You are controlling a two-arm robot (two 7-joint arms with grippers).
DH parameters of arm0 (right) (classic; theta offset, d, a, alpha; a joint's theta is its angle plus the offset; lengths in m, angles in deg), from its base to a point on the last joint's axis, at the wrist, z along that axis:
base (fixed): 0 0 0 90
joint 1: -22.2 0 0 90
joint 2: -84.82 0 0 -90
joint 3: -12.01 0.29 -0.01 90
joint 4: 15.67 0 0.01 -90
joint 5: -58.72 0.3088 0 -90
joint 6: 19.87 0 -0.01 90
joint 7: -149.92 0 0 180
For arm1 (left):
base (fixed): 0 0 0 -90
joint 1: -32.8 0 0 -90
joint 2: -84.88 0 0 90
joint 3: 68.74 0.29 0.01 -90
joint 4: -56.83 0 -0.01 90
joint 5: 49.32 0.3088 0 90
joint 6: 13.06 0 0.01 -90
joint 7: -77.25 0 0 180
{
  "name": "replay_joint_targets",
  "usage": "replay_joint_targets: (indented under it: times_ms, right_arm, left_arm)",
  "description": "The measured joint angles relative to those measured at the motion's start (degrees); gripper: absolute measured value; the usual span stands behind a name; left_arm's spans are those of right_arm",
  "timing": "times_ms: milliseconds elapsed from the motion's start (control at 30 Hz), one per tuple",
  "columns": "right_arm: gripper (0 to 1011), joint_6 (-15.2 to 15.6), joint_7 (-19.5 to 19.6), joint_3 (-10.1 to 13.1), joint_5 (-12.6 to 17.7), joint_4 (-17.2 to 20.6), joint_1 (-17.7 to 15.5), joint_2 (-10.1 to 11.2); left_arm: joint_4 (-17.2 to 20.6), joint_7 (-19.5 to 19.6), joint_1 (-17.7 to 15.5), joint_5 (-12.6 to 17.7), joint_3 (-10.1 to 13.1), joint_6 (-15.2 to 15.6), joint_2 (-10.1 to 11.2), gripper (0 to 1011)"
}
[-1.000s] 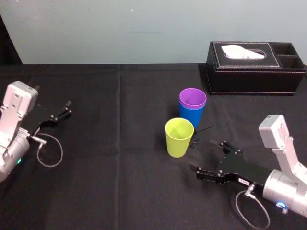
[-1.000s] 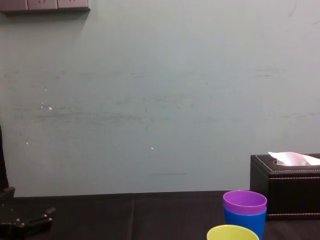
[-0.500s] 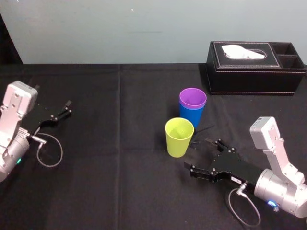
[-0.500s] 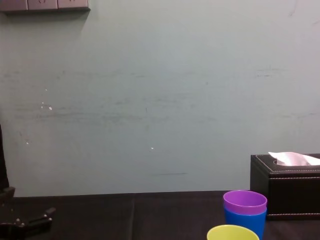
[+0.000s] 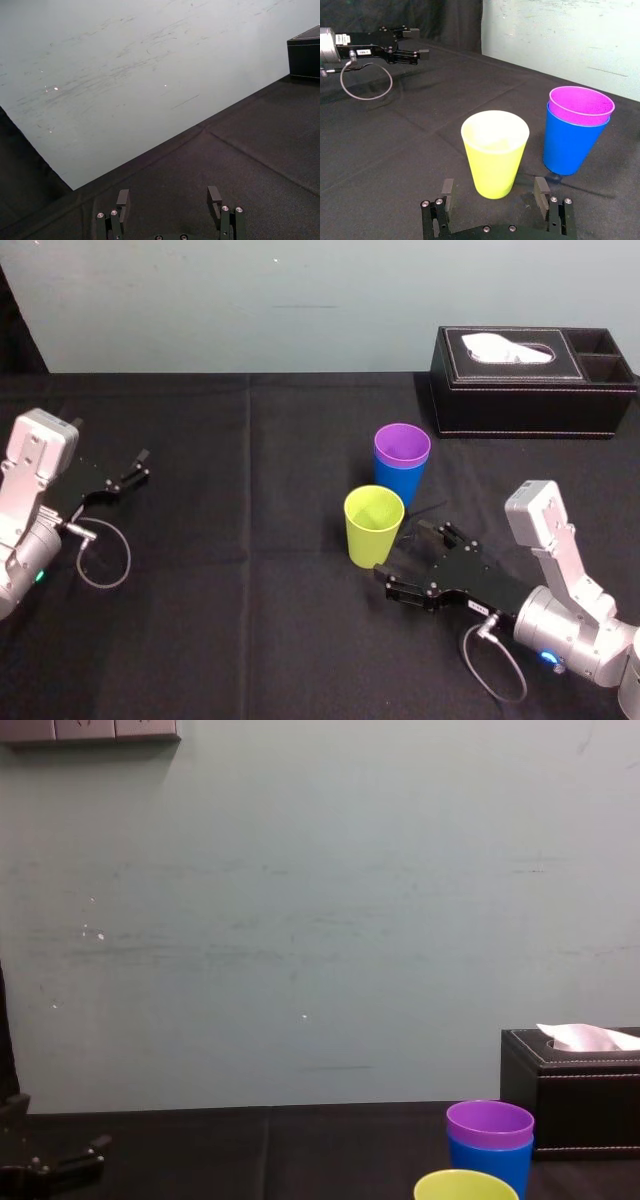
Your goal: Stack the three plastic cups sequentially using one hand.
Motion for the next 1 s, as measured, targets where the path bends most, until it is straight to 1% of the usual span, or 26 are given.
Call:
replay_joint_targets:
  times_ms: [433, 1000]
  right_arm:
    - [1003, -0.44, 0.86, -0.38, -1.96, -2.10, 1.37, -2.59]
    - [1003, 0.49, 0.86, -1.00, -2.75, -5.38, 4.07, -5.21]
  left_arm:
    - [0.00, 0.00, 0.00, 0.00, 0.00, 0.00, 0.00, 1011]
    - [0.00, 0.00, 0.00, 0.00, 0.00, 0.00, 0.00, 1012]
